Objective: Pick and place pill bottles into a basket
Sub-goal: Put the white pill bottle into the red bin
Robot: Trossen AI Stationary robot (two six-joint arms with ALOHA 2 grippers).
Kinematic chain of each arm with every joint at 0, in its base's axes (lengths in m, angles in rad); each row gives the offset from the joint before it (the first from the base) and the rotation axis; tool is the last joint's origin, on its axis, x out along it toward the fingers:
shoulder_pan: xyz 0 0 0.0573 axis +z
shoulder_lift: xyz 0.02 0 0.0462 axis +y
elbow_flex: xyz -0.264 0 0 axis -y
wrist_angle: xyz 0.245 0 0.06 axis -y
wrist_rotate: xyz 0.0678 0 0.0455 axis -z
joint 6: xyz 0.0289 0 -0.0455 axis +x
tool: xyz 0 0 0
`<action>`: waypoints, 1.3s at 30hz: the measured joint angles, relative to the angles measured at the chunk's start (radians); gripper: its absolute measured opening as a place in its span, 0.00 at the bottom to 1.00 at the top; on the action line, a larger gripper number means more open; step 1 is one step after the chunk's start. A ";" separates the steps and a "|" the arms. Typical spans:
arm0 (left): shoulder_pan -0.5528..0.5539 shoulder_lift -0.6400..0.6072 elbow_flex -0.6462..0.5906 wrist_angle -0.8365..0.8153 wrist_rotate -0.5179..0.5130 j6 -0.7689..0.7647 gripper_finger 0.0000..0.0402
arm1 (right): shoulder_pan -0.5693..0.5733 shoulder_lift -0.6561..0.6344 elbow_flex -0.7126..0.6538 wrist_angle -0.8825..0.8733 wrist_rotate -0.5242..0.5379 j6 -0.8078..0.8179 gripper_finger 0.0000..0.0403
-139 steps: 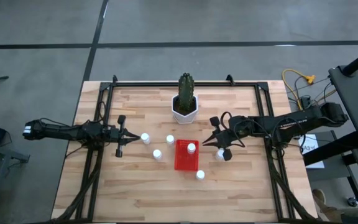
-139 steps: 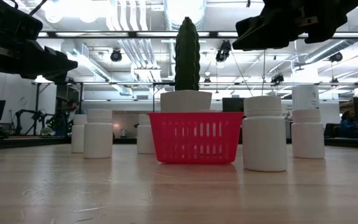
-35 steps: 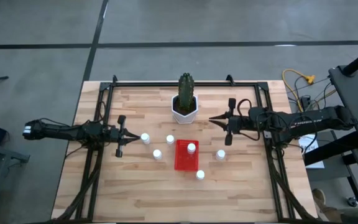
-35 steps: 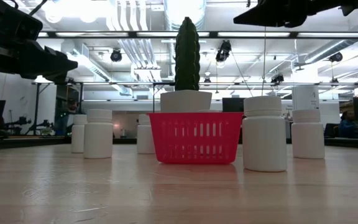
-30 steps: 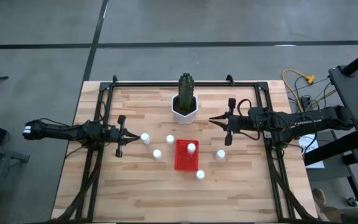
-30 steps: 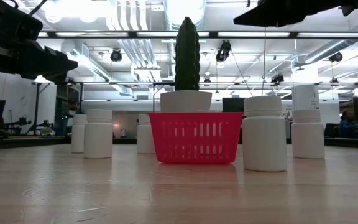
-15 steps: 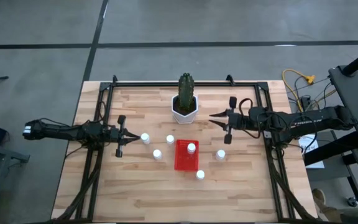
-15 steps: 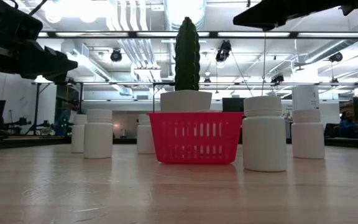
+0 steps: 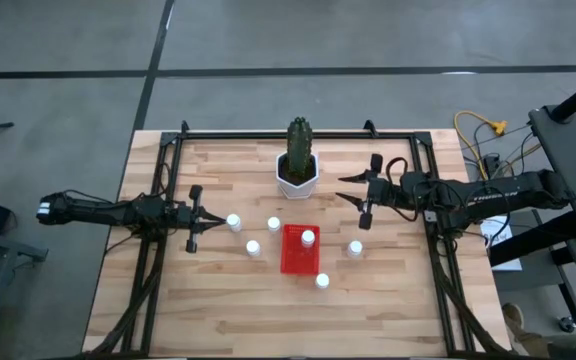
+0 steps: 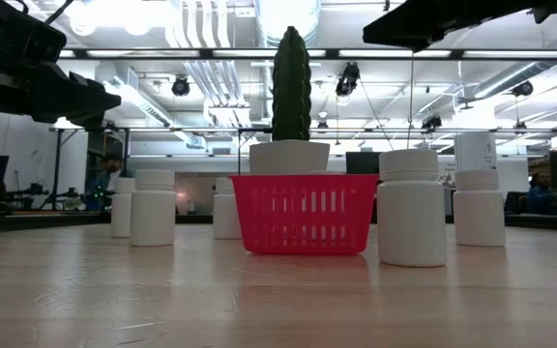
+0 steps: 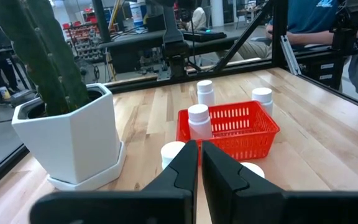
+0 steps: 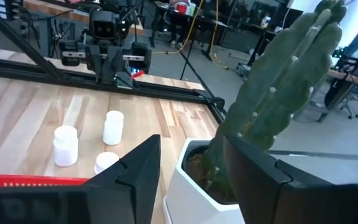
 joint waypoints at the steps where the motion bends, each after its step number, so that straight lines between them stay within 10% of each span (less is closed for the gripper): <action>1: 0.000 0.000 0.000 0.000 0.000 0.000 0.01 | 0.000 0.000 0.000 0.000 0.000 0.003 0.41; 17: 0.000 -0.001 0.000 0.004 0.000 0.000 0.01 | 0.000 0.001 0.000 -0.018 -0.001 0.086 0.38; 39: 0.000 0.000 0.000 0.007 0.000 0.000 0.01 | 0.000 -0.008 0.000 -0.072 -0.143 0.204 0.68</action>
